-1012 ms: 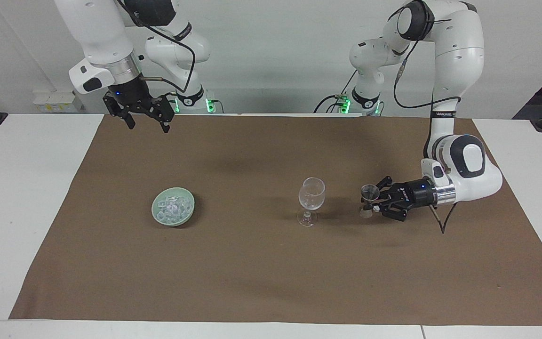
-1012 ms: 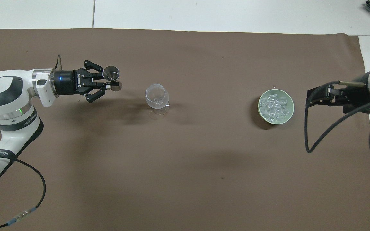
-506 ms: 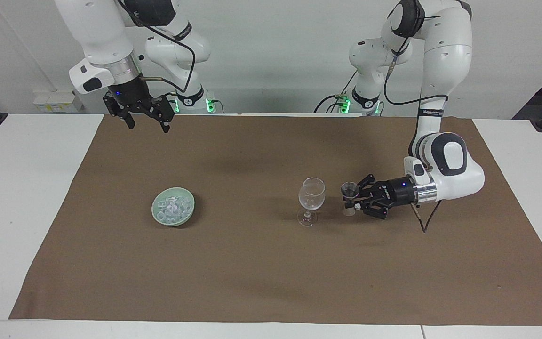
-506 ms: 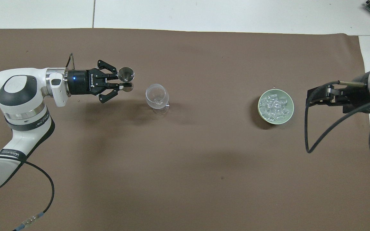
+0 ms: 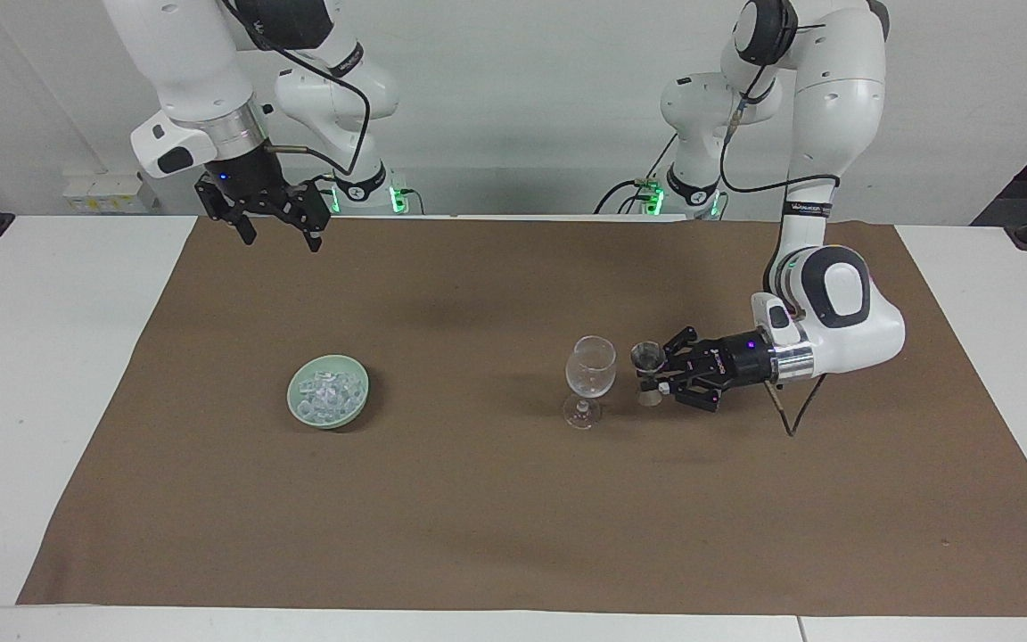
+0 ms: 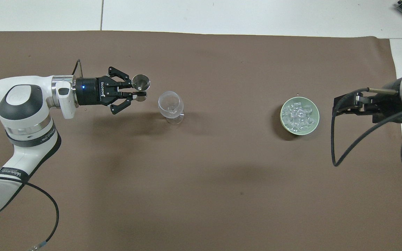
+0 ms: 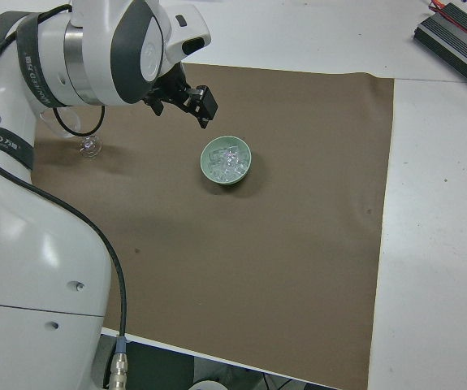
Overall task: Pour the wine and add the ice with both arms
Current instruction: 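Lift the bottle with the left gripper and carry it toward the glass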
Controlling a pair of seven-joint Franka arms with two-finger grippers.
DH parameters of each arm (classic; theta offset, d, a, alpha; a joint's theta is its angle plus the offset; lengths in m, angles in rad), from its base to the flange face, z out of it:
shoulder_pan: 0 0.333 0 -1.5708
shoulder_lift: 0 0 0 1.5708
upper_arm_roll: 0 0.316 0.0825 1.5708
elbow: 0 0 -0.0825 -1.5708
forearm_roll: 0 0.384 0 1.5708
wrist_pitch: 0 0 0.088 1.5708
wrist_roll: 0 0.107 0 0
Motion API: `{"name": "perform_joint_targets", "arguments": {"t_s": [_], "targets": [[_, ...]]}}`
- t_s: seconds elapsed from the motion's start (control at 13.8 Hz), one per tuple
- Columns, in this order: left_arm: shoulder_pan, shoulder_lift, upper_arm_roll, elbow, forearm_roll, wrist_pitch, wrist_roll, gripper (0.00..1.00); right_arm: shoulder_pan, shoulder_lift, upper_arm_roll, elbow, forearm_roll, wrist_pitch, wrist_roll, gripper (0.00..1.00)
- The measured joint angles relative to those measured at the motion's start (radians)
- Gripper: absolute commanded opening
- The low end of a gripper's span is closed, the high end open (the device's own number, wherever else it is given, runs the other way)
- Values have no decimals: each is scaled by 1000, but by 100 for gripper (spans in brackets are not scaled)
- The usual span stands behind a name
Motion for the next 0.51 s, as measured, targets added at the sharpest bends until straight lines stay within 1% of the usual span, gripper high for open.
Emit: {"name": "perform_joint_targets", "arguments": {"t_s": [0.22,0.51], "targets": [[-7,-41,0,-31,3,37,-21,0,0,0,0,0,0,0,0,100],[-28,-60,0,-63,15,79,-32,0,0,0,0,0,0,0,0,100]]}}
